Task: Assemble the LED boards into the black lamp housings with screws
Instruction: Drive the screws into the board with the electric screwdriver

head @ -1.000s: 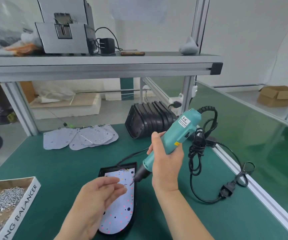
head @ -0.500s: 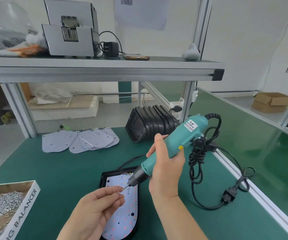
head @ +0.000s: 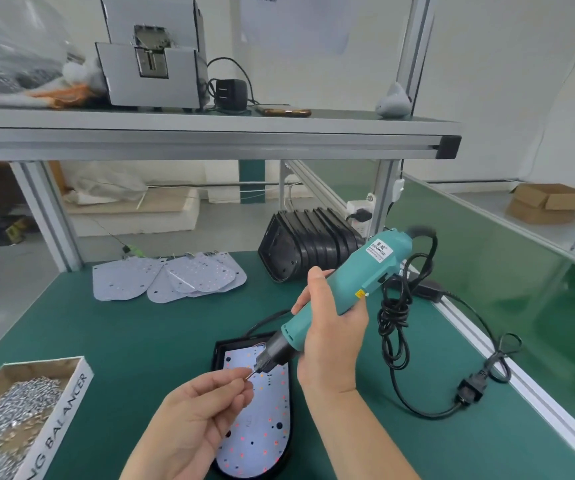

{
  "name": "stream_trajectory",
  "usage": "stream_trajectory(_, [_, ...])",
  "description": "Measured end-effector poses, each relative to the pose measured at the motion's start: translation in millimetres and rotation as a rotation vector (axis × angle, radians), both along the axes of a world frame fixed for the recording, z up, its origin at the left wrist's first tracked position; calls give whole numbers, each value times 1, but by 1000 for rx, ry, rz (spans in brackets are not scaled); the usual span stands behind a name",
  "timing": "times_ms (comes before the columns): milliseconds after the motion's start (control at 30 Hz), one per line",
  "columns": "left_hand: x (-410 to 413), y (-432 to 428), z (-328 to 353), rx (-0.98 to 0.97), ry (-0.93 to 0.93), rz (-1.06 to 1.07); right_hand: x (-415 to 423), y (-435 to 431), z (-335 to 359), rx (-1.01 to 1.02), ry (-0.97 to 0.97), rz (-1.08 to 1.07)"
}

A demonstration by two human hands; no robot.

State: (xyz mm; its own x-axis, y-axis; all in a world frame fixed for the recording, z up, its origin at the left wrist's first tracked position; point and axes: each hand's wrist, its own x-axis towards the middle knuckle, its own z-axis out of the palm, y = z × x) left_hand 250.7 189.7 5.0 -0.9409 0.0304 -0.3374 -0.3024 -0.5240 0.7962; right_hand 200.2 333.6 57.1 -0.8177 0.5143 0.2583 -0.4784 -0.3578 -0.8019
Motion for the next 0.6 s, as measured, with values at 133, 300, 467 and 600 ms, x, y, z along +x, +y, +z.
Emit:
stream_trajectory(133, [3,3,4,8,12,15,1,1,1,-5,-1,-35])
stream_trajectory(300, [9,12,3,4,62,93,0,1,2,-43,-38,-69])
stream_trajectory(467, [10,20,3,-110,108,129,-2,6,4,-111,-98,-70])
stream_trajectory(600, [3,0,3,-161,125,16,-1,13,4,-124,-98,-58])
